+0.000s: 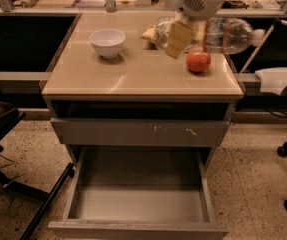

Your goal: Place water bottle into middle drawer

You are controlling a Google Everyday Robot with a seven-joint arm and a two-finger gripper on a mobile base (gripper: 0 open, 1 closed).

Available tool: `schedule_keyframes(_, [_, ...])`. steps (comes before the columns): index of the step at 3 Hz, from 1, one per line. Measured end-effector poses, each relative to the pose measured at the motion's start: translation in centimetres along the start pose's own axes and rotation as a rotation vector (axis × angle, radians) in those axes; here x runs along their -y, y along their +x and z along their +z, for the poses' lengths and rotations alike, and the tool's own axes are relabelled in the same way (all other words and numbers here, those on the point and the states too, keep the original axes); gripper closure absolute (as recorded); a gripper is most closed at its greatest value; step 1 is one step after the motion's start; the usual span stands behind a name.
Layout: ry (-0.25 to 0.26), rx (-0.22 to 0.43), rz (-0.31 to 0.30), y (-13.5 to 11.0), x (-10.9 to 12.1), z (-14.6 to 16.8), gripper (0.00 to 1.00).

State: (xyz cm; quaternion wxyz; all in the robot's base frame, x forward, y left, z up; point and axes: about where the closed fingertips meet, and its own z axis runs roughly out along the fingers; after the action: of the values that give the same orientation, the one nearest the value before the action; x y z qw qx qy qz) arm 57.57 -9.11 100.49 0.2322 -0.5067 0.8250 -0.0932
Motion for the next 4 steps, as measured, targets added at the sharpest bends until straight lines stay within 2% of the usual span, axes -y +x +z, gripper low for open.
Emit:
schedule_keyframes(1, [0.018,-0.023,0.001,2.0,-1.3,-4.8,1.00])
schedule_keyframes(2, [0.018,-0.023,0.001,2.0,-1.3,-4.8,1.00])
schedule_keyframes(3, [-0.030,-0.041,0.115,6.5,-0.7,-2.5,1.00])
schedule_keyframes(4, [-0.113,-0.113,0.292,15.2,-2.1,-0.2,1.00])
